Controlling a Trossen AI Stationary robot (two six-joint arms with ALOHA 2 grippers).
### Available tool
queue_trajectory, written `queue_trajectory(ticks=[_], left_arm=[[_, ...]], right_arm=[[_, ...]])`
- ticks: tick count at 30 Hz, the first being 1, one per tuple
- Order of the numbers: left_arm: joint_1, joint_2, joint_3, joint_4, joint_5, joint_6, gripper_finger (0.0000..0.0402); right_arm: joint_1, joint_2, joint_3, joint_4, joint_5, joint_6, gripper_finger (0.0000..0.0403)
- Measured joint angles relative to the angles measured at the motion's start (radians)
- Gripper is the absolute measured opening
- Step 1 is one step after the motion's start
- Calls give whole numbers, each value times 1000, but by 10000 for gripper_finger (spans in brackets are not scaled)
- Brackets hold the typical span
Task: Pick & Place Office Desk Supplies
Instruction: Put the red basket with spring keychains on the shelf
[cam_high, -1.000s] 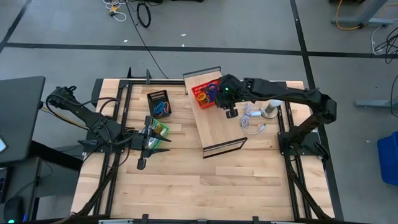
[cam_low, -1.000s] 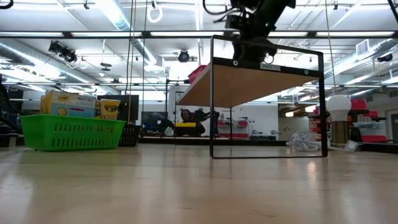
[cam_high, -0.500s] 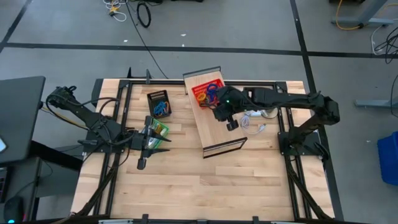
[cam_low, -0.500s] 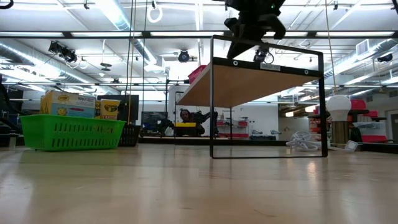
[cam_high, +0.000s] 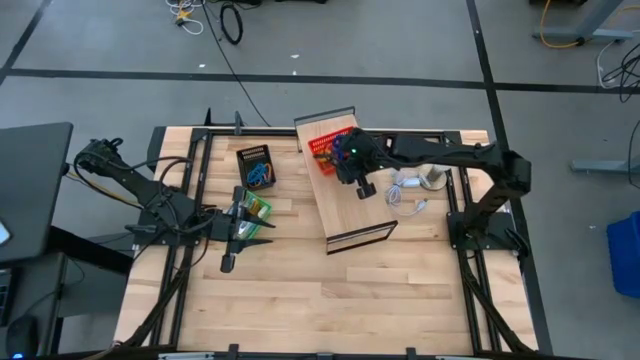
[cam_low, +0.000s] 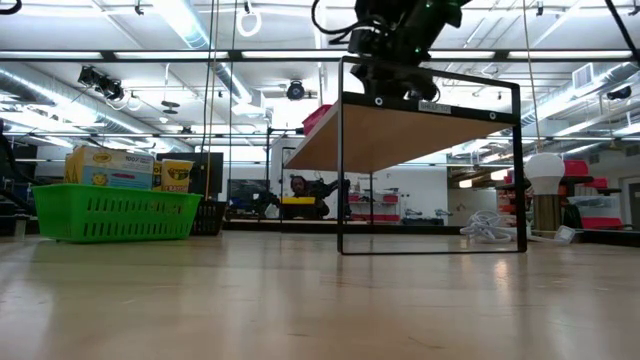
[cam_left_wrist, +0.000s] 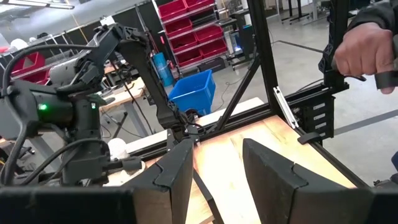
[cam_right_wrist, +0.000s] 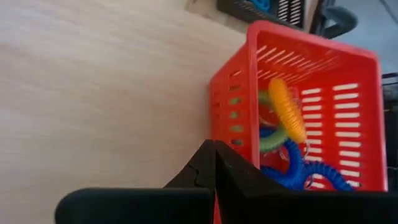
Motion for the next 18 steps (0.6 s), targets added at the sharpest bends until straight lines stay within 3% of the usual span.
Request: queue_trajectory(ticks=[18], left_arm=[[0, 0, 0, -9, 0, 0, 146]], right_arm=[[-57, 22, 0, 138, 24, -25, 0]])
